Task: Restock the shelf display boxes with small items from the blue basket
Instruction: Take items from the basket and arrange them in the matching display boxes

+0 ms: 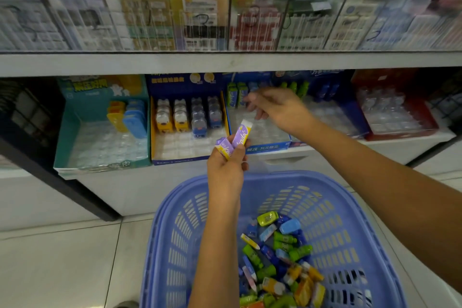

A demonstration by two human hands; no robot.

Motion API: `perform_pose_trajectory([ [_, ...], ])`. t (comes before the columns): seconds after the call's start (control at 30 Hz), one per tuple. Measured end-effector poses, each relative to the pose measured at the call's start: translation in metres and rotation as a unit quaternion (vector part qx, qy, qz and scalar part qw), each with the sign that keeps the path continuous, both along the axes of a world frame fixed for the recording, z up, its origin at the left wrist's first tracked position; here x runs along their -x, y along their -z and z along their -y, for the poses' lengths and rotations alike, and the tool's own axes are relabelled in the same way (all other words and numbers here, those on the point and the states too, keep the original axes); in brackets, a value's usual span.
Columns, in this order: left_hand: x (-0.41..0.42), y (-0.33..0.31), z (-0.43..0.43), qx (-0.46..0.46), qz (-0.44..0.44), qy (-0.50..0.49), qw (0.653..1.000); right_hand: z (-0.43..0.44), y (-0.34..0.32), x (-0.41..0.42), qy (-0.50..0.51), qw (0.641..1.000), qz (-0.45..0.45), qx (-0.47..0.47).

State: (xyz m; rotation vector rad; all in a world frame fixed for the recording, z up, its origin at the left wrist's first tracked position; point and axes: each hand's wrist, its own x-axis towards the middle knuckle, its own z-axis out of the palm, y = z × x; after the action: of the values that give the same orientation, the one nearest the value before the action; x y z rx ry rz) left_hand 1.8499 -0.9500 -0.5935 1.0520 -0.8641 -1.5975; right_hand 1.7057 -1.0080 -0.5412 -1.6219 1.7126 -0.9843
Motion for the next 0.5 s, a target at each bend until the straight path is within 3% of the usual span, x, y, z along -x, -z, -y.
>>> perform_pose_trajectory([
  [0.07, 0.001, 0.000, -0.001, 0.029, 0.040, 0.010, 0.999, -0.022, -0.001, -0.001, -0.031, 0.988, 0.140, -0.051],
  [0.13, 0.003, -0.002, -0.002, 0.056, 0.080, 0.030, 0.995, -0.038, 0.000, -0.001, -0.050, 0.981, 0.172, -0.079],
  [0.2, 0.002, -0.004, -0.003, 0.087, 0.126, 0.048, 0.987, -0.047, -0.004, 0.003, -0.054, 0.992, 0.094, -0.068],
  [0.27, -0.002, -0.006, -0.004, 0.115, 0.177, 0.064, 0.975, -0.051, -0.012, 0.008, -0.072, 0.995, -0.062, -0.033],
  [0.37, -0.008, -0.007, 0.000, 0.140, 0.227, 0.076, 0.961, -0.056, -0.022, 0.010, -0.136, 0.944, -0.301, 0.021],
  [0.43, -0.009, -0.011, 0.000, 0.157, 0.248, 0.073, 0.953, -0.059, -0.024, 0.007, -0.181, 0.910, -0.372, 0.042],
  [0.5, -0.008, -0.014, -0.001, 0.162, 0.241, 0.060, 0.955, -0.060, -0.024, 0.005, -0.209, 0.907, -0.364, 0.045],
])
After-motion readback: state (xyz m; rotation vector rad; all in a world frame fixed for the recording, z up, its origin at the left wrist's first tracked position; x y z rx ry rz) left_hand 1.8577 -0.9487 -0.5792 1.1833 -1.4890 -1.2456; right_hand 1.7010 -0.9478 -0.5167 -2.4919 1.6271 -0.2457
